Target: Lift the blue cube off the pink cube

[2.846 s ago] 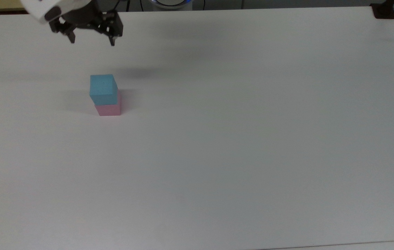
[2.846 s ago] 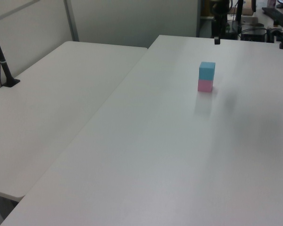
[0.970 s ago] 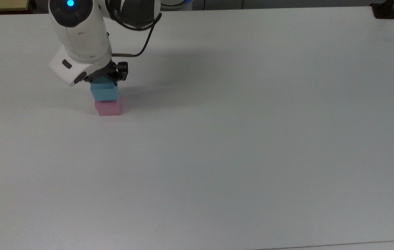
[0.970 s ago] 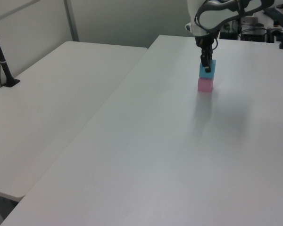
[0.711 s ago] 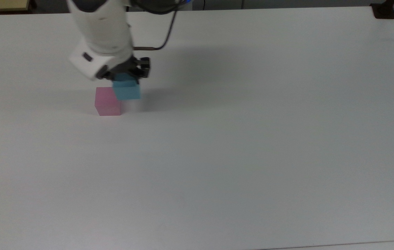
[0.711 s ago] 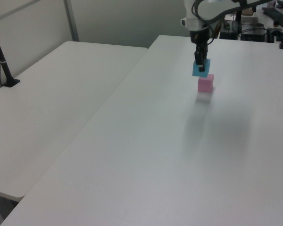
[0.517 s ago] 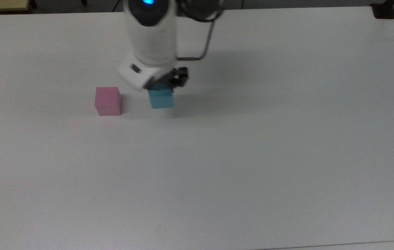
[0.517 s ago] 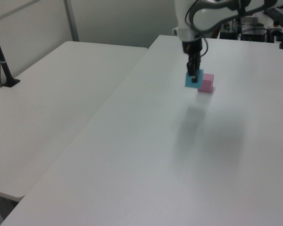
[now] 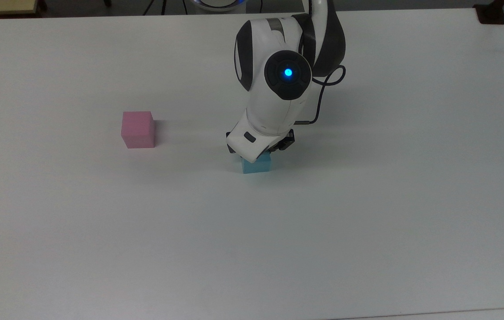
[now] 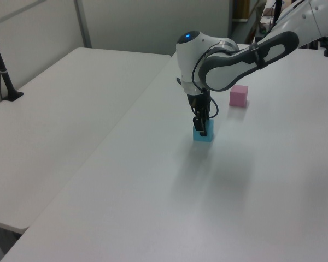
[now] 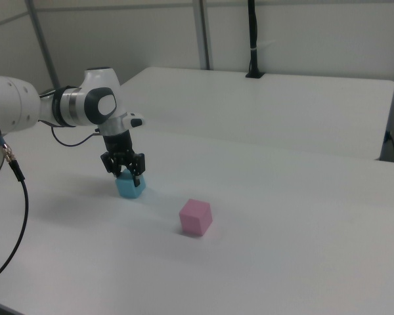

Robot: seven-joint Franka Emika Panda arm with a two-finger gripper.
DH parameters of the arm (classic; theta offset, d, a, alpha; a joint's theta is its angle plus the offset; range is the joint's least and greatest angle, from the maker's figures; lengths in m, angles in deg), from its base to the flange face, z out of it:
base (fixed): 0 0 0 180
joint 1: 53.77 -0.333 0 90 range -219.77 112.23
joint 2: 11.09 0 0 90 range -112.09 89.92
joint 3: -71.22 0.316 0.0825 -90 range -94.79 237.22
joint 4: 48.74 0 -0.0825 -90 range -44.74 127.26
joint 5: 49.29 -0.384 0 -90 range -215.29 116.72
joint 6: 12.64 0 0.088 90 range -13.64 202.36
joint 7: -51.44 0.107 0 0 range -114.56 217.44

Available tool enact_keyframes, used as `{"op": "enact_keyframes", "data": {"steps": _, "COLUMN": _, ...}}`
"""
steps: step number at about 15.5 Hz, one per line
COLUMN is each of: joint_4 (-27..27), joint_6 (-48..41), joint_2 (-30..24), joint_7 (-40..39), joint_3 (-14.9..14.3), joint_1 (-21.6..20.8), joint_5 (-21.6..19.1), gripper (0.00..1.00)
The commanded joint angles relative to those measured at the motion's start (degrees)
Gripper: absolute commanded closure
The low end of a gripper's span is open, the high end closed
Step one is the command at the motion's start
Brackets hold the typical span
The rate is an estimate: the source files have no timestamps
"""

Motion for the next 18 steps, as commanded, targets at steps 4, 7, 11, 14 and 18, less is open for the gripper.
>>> {"op": "enact_keyframes", "data": {"steps": 4, "joint_4": -0.8, "joint_6": -1.2, "joint_2": -2.6, "joint_7": 0.7, "joint_3": -0.5, "joint_1": -0.4, "joint_5": -0.6, "gripper": 0.0}}
{"op": "enact_keyframes", "data": {"steps": 7, "joint_4": -0.1, "joint_6": -8.8, "joint_2": -11.0, "joint_7": 4.0, "joint_3": -0.5, "joint_1": 1.8, "joint_5": -0.4, "gripper": 0.0}}
{"op": "enact_keyframes", "data": {"steps": 11, "joint_4": 2.3, "joint_6": -17.1, "joint_2": -21.6, "joint_7": 4.3, "joint_3": 3.9, "joint_1": 12.4, "joint_5": 5.7, "gripper": 0.0}}
{"op": "enact_keyframes", "data": {"steps": 14, "joint_4": 4.0, "joint_6": -17.5, "joint_2": -23.8, "joint_7": 3.9, "joint_3": 4.1, "joint_1": 15.9, "joint_5": 8.6, "gripper": 0.0}}
{"op": "enact_keyframes", "data": {"steps": 18, "joint_4": 4.1, "joint_6": -17.9, "joint_2": -25.3, "joint_7": 3.2, "joint_3": 4.2, "joint_1": 17.9, "joint_5": 8.3, "gripper": 0.0}}
